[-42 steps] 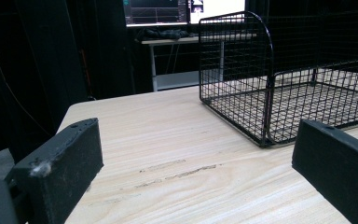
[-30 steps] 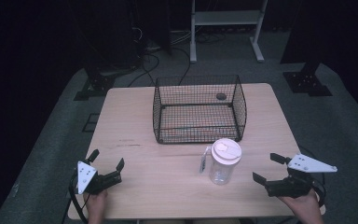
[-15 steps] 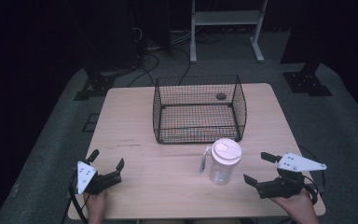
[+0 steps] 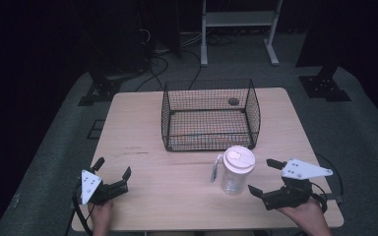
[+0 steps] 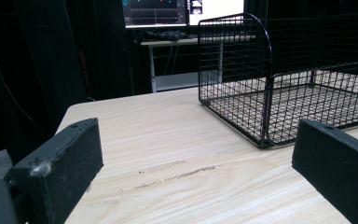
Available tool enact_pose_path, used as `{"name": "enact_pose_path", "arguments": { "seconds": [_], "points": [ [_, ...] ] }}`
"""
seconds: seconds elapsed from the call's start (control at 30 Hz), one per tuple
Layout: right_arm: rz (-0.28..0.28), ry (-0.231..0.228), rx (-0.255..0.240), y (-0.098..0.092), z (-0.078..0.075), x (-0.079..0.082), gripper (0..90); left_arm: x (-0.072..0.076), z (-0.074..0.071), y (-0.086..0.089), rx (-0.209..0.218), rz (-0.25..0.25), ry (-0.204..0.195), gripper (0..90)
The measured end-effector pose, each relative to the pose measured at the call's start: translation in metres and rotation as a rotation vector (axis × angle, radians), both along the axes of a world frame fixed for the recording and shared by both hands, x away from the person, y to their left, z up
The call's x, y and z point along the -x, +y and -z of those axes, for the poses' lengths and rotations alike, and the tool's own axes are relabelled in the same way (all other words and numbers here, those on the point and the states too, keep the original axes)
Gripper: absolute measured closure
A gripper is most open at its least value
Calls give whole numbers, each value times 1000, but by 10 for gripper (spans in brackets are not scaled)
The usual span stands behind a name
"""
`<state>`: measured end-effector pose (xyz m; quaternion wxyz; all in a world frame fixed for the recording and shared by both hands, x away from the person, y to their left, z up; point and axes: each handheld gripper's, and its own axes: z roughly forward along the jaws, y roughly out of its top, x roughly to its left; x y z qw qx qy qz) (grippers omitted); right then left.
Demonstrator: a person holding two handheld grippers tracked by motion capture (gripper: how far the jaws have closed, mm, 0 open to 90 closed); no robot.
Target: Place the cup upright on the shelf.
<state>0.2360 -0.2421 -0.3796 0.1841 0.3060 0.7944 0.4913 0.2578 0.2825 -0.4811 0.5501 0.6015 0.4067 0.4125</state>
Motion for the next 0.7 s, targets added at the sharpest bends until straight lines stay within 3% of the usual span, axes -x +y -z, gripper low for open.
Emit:
{"name": "enact_pose_path", "arguments": {
  "seconds": [0.27,0.7],
  "points": [
    [-21,-2,9,17,-2,-6,0,0,0,0,0,2,-2,9],
    [12,-8,35,27,-3,-22,0,0,0,0,1,2,-2,9]
  ]
}}
